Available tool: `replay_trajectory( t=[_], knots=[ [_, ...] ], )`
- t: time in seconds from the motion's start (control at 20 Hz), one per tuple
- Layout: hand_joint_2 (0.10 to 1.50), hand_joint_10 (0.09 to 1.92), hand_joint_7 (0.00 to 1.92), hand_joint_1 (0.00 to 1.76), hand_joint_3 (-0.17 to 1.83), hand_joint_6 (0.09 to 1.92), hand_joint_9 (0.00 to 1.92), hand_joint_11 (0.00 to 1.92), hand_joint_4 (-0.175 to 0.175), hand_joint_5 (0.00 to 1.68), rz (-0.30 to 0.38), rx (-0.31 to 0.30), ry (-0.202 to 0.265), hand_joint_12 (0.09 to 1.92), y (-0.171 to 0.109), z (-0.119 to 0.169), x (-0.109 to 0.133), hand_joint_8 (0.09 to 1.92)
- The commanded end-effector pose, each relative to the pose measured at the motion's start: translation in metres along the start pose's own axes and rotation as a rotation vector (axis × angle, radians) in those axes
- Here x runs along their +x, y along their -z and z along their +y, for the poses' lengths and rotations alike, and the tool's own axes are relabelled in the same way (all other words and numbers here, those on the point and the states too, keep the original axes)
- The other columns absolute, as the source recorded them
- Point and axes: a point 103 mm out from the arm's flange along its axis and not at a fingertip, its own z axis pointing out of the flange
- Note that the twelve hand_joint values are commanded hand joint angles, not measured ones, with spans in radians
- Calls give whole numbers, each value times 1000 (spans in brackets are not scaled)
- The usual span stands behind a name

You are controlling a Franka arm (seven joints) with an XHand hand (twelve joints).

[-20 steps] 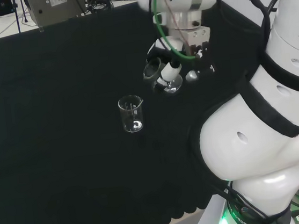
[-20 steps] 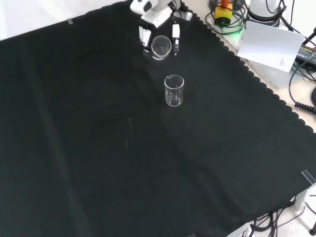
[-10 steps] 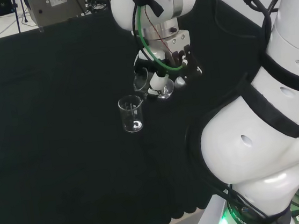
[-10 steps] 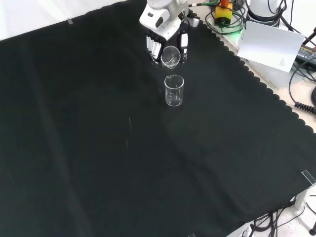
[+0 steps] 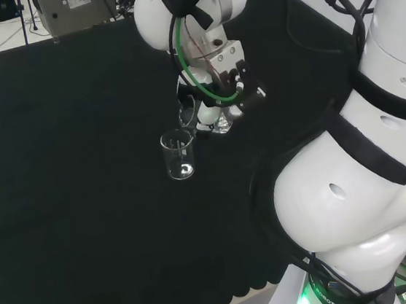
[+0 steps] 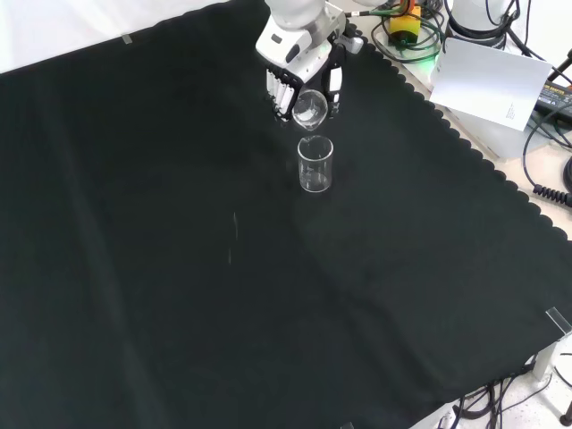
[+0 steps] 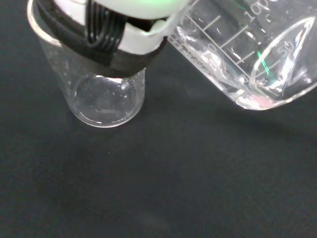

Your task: Pour the water from the handheld beaker into the one on the table.

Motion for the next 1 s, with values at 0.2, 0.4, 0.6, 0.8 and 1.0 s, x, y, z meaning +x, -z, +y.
replay_trajectory(
  t=[0.2,0.4,0.6,0.8,1.0],
  knots=[
    [993,87,1396,1538,-175,257,1638,1194,-175,1348,-132,64,-25,673,7,4,16,439],
    [994,87,1396,1538,-175,254,1639,1192,-175,1349,-169,84,-31,676,8,3,19,438],
    [994,87,1394,1538,-175,252,1640,1191,-175,1349,-212,102,-38,677,9,2,22,442],
    [994,87,1392,1538,-175,251,1640,1191,-175,1350,-237,121,-43,678,10,1,24,444],
    [994,87,1391,1538,-175,250,1640,1191,-175,1350,-274,142,-50,678,12,1,26,446]
  ],
)
